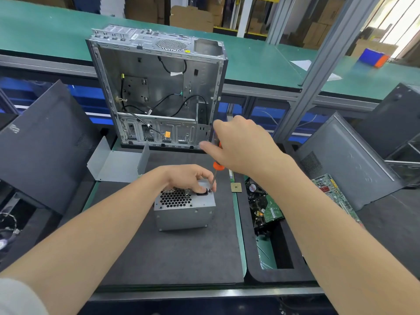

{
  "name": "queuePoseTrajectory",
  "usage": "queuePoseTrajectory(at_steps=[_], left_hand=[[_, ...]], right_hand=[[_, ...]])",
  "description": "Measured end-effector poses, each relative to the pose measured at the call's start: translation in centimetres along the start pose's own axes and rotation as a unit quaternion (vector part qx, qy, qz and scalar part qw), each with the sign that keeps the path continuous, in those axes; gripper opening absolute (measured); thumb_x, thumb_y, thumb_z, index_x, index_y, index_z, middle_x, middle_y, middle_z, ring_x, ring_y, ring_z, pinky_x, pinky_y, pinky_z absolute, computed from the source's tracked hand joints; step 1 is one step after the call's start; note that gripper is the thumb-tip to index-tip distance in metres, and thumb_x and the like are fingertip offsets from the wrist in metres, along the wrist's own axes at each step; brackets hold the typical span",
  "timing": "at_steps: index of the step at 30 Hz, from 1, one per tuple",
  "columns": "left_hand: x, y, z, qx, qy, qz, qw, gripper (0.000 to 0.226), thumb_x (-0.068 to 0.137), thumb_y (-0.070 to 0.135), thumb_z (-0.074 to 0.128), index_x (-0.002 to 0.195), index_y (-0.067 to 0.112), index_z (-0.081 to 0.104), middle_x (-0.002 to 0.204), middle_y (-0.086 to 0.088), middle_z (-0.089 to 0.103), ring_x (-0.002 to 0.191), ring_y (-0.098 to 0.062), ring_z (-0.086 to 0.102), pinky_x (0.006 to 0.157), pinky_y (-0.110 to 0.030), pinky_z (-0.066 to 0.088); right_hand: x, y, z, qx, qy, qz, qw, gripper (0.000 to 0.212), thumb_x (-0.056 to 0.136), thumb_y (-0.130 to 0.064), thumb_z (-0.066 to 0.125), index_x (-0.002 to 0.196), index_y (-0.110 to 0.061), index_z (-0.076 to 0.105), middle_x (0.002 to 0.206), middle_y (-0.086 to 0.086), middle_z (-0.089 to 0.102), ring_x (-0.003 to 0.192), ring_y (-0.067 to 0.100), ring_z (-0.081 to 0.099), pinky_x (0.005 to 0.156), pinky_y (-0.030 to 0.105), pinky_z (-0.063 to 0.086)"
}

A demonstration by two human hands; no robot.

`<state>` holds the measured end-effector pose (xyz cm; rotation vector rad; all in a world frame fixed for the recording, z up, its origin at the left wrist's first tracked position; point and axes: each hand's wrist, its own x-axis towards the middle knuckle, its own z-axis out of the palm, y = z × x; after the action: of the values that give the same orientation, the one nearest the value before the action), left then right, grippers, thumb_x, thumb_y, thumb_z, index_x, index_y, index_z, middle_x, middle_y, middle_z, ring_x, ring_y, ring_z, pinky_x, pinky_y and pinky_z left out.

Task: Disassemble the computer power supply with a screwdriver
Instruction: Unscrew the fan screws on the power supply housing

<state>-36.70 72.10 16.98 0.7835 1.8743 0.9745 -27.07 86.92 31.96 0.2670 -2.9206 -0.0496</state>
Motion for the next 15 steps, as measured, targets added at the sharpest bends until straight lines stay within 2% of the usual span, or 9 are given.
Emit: queuePoseTrajectory(at_steps=[1, 2, 4, 5, 7, 9, 11, 13, 15], left_hand=[[0.0, -0.2, -0.1, 0.006, 0.005, 0.001, 1.000, 0.026, 0.098, 0.000, 0.062, 0.103, 0.022, 0.075, 0.112, -0.009, 0.069, 0.086, -0.020, 0.055, 0.081, -0.040, 0.045], [0.1, -0.3, -0.1, 0.011, 0.013, 0.000, 1.000, 0.027, 0.097, -0.002, 0.062, 0.103, 0.020, 0.075, 0.116, -0.009, 0.070, 0.092, -0.022, 0.057, 0.084, -0.039, 0.046], [0.5, -0.4, 0.0, 0.010, 0.022, -0.004, 1.000, 0.029, 0.096, -0.004, 0.063, 0.102, 0.021, 0.077, 0.116, -0.005, 0.072, 0.098, -0.020, 0.059, 0.085, -0.035, 0.048], [0.6, -0.4, 0.0, 0.008, 0.021, -0.005, 1.000, 0.030, 0.095, -0.005, 0.064, 0.101, 0.021, 0.078, 0.112, -0.003, 0.074, 0.096, -0.019, 0.060, 0.084, -0.035, 0.048], [0.7, -0.4, 0.0, 0.011, 0.020, -0.007, 1.000, 0.028, 0.094, -0.006, 0.064, 0.101, 0.017, 0.078, 0.101, 0.011, 0.076, 0.095, -0.017, 0.061, 0.083, -0.035, 0.048], [0.8, -0.6, -0.1, 0.014, 0.020, -0.001, 1.000, 0.026, 0.093, -0.005, 0.064, 0.102, 0.014, 0.078, 0.098, 0.018, 0.075, 0.098, -0.017, 0.061, 0.086, -0.037, 0.047], [0.7, -0.6, 0.0, 0.015, 0.022, 0.007, 1.000, 0.027, 0.092, -0.003, 0.064, 0.099, 0.019, 0.079, 0.100, 0.013, 0.075, 0.097, -0.018, 0.060, 0.085, -0.037, 0.046], [0.7, -0.7, 0.1, 0.003, 0.021, 0.009, 1.000, 0.029, 0.092, 0.000, 0.065, 0.095, 0.025, 0.079, 0.102, 0.006, 0.074, 0.095, -0.018, 0.059, 0.085, -0.036, 0.045], [0.6, -0.8, 0.1, -0.014, 0.018, 0.004, 1.000, 0.021, 0.092, 0.009, 0.070, 0.095, 0.028, 0.079, 0.105, 0.002, 0.075, 0.095, -0.013, 0.061, 0.086, -0.031, 0.046]], right_hand=[[0.2, 0.0, 0.0, -0.012, -0.006, 0.007, 1.000, 0.042, 0.100, -0.052, 0.054, 0.085, -0.014, 0.046, 0.071, 0.001, 0.040, 0.060, 0.021, 0.043, 0.048, 0.030, 0.030], [0.5, 0.2, -0.1, -0.006, -0.022, 0.005, 1.000, 0.041, 0.101, -0.051, 0.055, 0.087, -0.012, 0.052, 0.074, 0.002, 0.045, 0.065, 0.024, 0.050, 0.050, 0.032, 0.038], [0.7, 0.9, -0.4, 0.048, -0.055, -0.026, 0.997, 0.029, 0.100, -0.042, 0.060, 0.094, -0.014, 0.061, 0.080, 0.002, 0.058, 0.076, 0.024, 0.060, 0.064, 0.040, 0.054], [0.6, 1.1, -0.7, 0.079, -0.067, -0.049, 0.993, 0.021, 0.098, -0.037, 0.063, 0.095, -0.016, 0.063, 0.082, -0.001, 0.062, 0.078, 0.019, 0.060, 0.070, 0.041, 0.057], [0.4, 1.4, -1.2, 0.127, -0.089, -0.107, 0.982, 0.005, 0.094, -0.024, 0.068, 0.093, -0.021, 0.066, 0.082, -0.007, 0.067, 0.078, 0.009, 0.059, 0.074, 0.040, 0.056], [0.5, 1.3, -1.4, 0.145, -0.111, -0.150, 0.972, 0.010, 0.091, -0.015, 0.070, 0.092, -0.024, 0.065, 0.082, -0.009, 0.067, 0.081, 0.008, 0.059, 0.075, 0.039, 0.055], [0.9, 1.4, -1.6, 0.151, -0.126, -0.165, 0.967, 0.015, 0.089, -0.011, 0.070, 0.093, -0.025, 0.065, 0.084, -0.008, 0.068, 0.081, 0.008, 0.061, 0.075, 0.037, 0.054], [1.4, 1.7, -1.9, 0.157, -0.141, -0.186, 0.960, 0.019, 0.085, -0.008, 0.072, 0.093, -0.025, 0.066, 0.088, -0.009, 0.068, 0.082, 0.007, 0.062, 0.073, 0.028, 0.051], [1.8, 1.9, -2.4, 0.154, -0.168, -0.203, 0.952, 0.025, 0.082, -0.007, 0.074, 0.092, -0.028, 0.065, 0.091, -0.012, 0.066, 0.085, 0.005, 0.061, 0.071, 0.022, 0.047]])
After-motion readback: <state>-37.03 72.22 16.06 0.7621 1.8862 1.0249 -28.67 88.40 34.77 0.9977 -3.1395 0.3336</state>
